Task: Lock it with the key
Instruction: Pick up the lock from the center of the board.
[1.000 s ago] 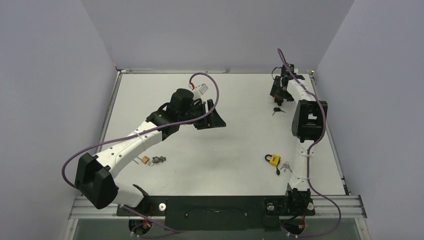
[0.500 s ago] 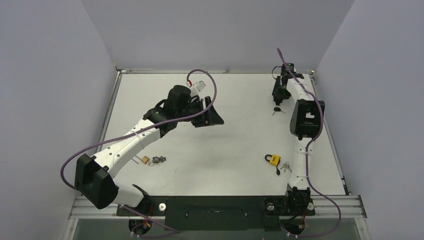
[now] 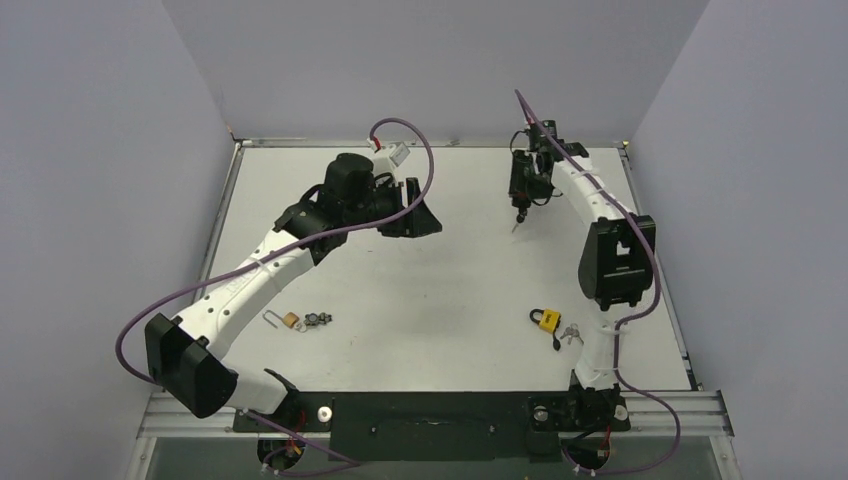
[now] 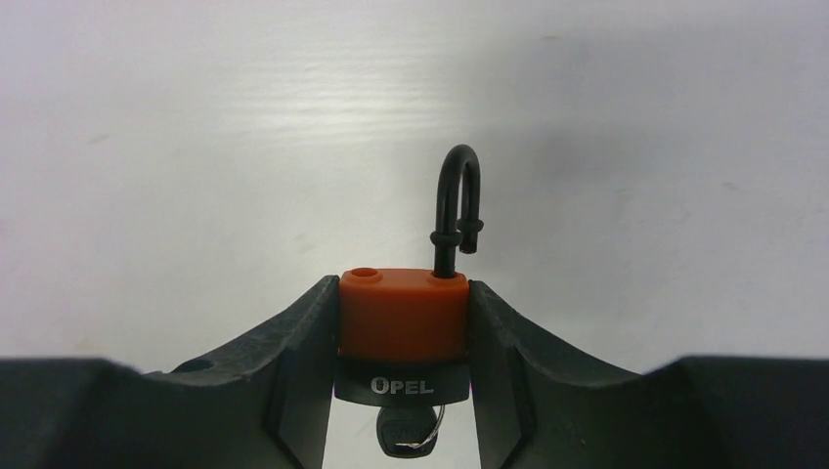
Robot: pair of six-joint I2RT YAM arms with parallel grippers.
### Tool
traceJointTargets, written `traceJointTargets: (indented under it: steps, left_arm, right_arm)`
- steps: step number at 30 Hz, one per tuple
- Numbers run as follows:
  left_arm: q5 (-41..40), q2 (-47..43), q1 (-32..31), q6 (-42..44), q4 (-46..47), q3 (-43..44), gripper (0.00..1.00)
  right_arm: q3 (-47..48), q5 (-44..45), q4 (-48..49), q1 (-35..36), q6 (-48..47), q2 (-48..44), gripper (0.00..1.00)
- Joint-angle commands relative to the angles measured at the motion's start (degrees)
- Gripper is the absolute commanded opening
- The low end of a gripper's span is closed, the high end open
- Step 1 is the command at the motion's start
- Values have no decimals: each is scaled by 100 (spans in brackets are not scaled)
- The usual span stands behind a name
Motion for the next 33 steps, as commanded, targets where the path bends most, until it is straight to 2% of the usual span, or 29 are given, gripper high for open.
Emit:
traceJointTargets:
  steps: [1,9,11,17,21,26,33]
  left_arm:
    - [-166,-224,7,818,81,604,54]
    - [165,-642,73,1958,5,1348,54]
    - [463,-769,95,2151,27,1497,54]
    - [2074,-927,130,2453,5,1839,54]
    - [2959,-1039,121,2250,356,1700,53]
    - [3487,-1183,122,1694,1075,1243,53]
    - [3763,-1024,121,1115,1294,1179,48]
  right_arm:
    - [-545,-721,168,799,236,-1837,0]
    - [-1936,-2186,520,1793,886,-4144,0]
    - [-2201,-2497,581,2010,1021,-4584,0]
    - [-2974,-3460,1149,2568,1682,-5862,0]
    - [-3227,-4003,1731,2807,2212,-6537,0]
    - [-3199,-4311,2174,3134,2597,-7006,0]
    - [-2809,-3751,1252,3834,1933,-6940,0]
